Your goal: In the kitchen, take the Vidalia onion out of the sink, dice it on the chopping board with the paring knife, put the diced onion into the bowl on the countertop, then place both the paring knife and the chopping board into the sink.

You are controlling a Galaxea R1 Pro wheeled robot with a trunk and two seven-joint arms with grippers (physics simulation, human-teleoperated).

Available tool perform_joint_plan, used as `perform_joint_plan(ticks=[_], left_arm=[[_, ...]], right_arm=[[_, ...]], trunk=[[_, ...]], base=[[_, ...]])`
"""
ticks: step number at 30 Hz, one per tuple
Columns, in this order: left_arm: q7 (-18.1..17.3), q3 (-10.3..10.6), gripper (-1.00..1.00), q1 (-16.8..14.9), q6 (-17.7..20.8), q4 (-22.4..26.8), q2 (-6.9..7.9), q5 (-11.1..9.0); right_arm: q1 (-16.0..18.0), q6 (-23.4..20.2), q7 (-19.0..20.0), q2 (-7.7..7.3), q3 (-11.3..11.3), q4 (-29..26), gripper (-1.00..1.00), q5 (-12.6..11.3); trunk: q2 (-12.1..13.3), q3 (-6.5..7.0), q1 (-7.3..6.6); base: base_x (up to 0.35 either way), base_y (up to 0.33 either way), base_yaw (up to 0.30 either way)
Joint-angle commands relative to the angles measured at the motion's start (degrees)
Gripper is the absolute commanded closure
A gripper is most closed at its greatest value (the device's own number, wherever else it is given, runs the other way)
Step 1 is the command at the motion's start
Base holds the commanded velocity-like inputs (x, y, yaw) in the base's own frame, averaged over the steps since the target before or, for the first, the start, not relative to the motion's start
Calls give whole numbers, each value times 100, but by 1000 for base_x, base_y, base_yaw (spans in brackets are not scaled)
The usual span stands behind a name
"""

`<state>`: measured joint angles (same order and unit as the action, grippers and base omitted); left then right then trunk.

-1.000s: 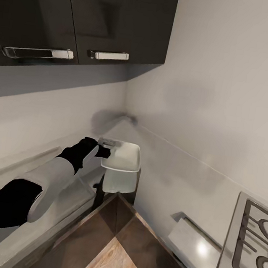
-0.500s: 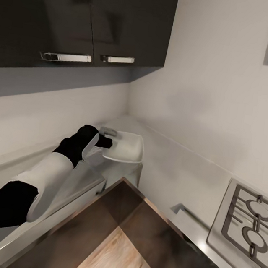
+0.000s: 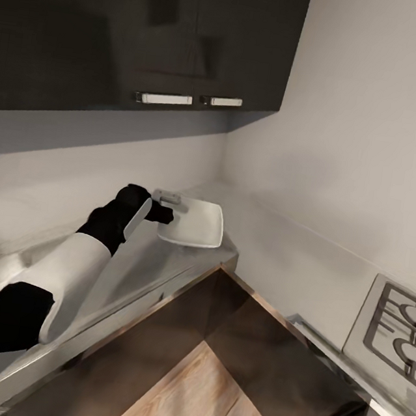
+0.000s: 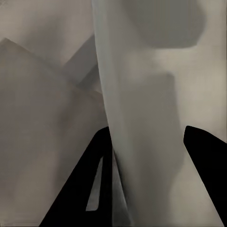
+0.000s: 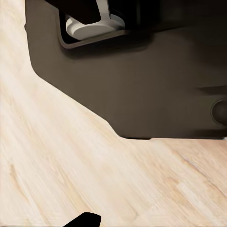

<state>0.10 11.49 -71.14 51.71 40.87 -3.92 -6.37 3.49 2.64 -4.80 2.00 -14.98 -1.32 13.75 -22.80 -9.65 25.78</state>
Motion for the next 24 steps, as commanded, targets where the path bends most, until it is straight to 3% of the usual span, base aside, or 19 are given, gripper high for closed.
perform_joint_plan(ticks=[1,10,24], left_arm=[[16,12,100,-8,38,4,3,-47],[16,12,100,-6,370,249,5,-40],[24,12,100,-5,401,103,35,-40]], right_arm=[[3,17,-21,2,-49,2,-100,57],[3,17,-21,2,-49,1,-100,57],[3,17,-21,2,-49,1,-100,57]], trunk=[[-12,-5,0],[-12,50,0],[-12,129,0]], base=[[-323,40,223],[-334,6,235],[-336,0,243]])
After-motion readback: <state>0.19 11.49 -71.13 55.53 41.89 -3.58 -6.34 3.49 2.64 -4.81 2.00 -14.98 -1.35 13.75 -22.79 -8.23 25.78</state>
